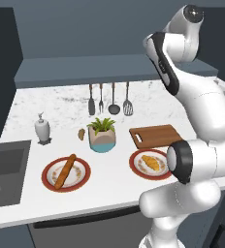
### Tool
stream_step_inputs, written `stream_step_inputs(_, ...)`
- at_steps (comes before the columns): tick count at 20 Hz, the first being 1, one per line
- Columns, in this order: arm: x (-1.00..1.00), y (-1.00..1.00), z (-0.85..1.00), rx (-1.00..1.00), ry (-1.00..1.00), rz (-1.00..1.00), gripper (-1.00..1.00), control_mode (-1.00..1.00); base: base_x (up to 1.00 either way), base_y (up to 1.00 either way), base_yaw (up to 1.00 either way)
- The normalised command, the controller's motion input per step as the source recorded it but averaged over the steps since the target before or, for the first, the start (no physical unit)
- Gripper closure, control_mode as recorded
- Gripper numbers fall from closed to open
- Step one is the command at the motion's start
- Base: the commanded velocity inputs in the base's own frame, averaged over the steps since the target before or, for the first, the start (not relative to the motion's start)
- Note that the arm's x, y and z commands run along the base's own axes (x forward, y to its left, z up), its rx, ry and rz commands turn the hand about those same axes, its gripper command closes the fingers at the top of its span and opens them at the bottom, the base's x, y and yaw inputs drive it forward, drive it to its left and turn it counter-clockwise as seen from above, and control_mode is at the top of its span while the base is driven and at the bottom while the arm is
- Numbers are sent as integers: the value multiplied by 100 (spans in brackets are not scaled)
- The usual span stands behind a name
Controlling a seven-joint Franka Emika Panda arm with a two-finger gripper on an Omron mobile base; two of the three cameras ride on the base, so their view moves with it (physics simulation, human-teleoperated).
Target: From the different types of pastries on the counter, select a croissant and place it on the cutting board. Then retrieve a jar of jam from the cabinet and place it alongside the croissant on the cutting board.
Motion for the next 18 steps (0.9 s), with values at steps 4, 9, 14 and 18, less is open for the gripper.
stream_step_inputs(4,-48,-19,0,1,0,0,100,-100,0,0,0)
stream_step_inputs(9,-100,-51,1,4,0,0,100,-100,0,0,0)
stream_step_inputs(14,-100,-11,-7,2,-5,0,100,-100,0,0,0)
stream_step_inputs(18,-100,0,-26,0,-7,0,100,-100,0,0,0)
